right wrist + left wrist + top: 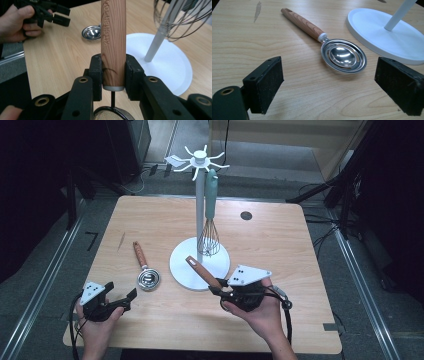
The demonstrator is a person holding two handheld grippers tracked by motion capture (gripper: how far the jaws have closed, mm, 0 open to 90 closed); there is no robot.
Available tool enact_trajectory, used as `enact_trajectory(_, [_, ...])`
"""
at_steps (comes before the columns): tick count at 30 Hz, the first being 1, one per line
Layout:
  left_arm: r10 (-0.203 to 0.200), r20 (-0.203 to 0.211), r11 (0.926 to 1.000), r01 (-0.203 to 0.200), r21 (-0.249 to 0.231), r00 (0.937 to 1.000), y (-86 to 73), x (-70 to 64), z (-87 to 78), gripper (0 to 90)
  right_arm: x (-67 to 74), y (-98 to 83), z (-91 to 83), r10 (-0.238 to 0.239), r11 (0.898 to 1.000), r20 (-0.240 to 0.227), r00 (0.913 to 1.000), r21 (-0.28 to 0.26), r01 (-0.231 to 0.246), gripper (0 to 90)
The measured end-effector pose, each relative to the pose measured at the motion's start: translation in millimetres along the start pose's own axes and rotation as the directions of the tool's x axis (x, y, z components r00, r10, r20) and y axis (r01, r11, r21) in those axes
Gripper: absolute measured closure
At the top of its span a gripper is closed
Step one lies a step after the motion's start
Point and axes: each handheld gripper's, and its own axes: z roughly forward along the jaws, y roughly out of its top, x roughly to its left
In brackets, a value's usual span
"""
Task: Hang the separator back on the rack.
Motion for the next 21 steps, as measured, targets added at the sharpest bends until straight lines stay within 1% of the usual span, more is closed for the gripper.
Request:
enact_trajectory(2, [0.007,0.007,1.0,-0.007,0.005,1.0,0.0,0.8,0.3,2.0,-1.1,0.4,-2.7,-0.003,1.0,0.01,0.9999,-0.015,0.003,72.9])
enact_trajectory(3, [0.006,0.013,1.0,-0.006,0.007,0.9999,0.0,1.1,-0.1,1.3,-1.9,0.6,-4.8,-0.001,1.0,0.019,0.9998,-0.027,0.001,72.9])
enact_trajectory(7, [0.002,0.022,0.9999,-0.003,0.013,0.9998,-0.7,3.1,0.3,1.2,-5.0,1.2,-11.2,0.014,0.997,0.031,0.9994,-0.076,-0.012,72.9])
enact_trajectory(8, [-0.003,0.024,0.9999,0.002,0.015,0.9997,-1.0,3.7,0.5,1.2,-5.8,1.5,-13.6,0.025,0.996,0.039,0.9989,-0.09,-0.021,72.9])
enact_trajectory(13, [-0.005,0.018,0.9999,0.005,0.013,0.9998,-2.8,4.0,1.2,1.2,-9.9,1.9,-20.7,0.046,0.99,0.053,0.9975,-0.135,-0.039,72.9])
enact_trajectory(14, [-0.001,0.019,0.9999,0.001,0.015,0.9998,-3.0,4.1,1.2,1.2,-11.3,1.9,-22.5,0.054,0.988,0.058,0.9969,-0.151,-0.045,72.9])
enact_trajectory(18, [0.008,0.012,0.9999,-0.008,0.015,0.9999,-4.6,2.5,2.4,1.2,-15.2,2.4,-26.8,0.07,0.982,0.066,0.9953,-0.182,-0.057,72.9])
enact_trajectory(19, [0.015,0.016,0.9997,-0.015,0.019,0.9998,-5.0,1.9,2.3,1.3,-15.9,2.6,-27.7,0.074,0.981,0.064,0.9952,-0.186,-0.061,72.9])
enact_trajectory(21, [0.026,0.01,0.9996,-0.026,0.01,0.9996,-5.8,0.8,2.8,1.2,-18.1,3.3,-30.3,0.082,0.976,0.077,0.9936,-0.207,-0.065,72.9])
